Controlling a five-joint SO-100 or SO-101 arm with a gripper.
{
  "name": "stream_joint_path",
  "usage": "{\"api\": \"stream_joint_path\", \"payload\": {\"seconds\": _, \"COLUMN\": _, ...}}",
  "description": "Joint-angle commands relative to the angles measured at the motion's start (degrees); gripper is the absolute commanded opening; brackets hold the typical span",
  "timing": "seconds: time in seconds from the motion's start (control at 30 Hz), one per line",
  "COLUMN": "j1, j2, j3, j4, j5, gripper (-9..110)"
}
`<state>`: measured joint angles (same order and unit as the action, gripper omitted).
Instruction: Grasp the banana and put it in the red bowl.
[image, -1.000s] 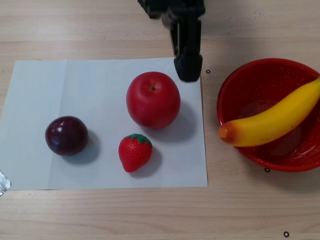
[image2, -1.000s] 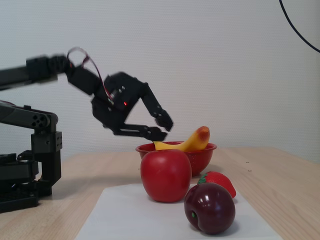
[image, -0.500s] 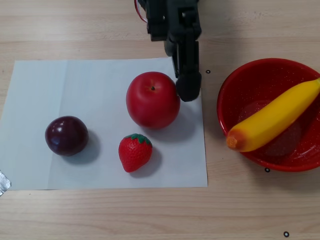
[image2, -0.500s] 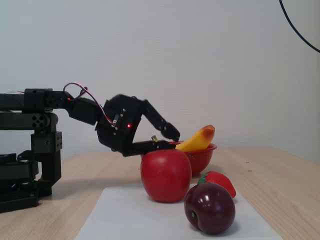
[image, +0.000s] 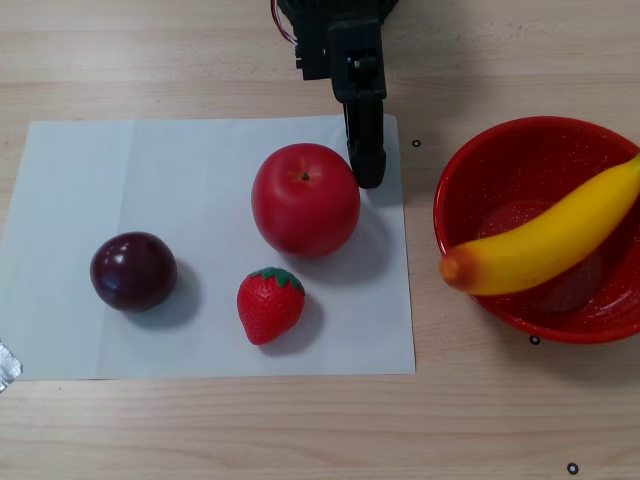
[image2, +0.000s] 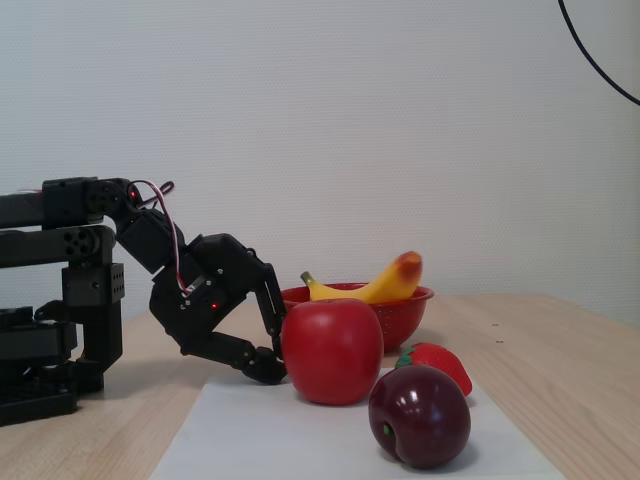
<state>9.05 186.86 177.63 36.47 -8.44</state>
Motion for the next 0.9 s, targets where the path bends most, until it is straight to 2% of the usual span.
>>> {"api": "stream_joint_path", "payload": {"seconds": 0.0, "j1": -0.44, "j2": 0.88, "j3": 0.18, "j4": 4.66, "j5": 0.44, "gripper": 0}}
{"api": "stream_joint_path", "payload": {"seconds": 0.2, "j1": -0.79, "j2": 0.88, "j3": 0.18, "j4": 14.24, "j5": 1.76, "gripper": 0}}
{"api": "stream_joint_path", "payload": {"seconds": 0.87, "j1": -0.79, "j2": 0.88, "j3": 0.18, "j4": 14.59, "j5": 0.88, "gripper": 0}}
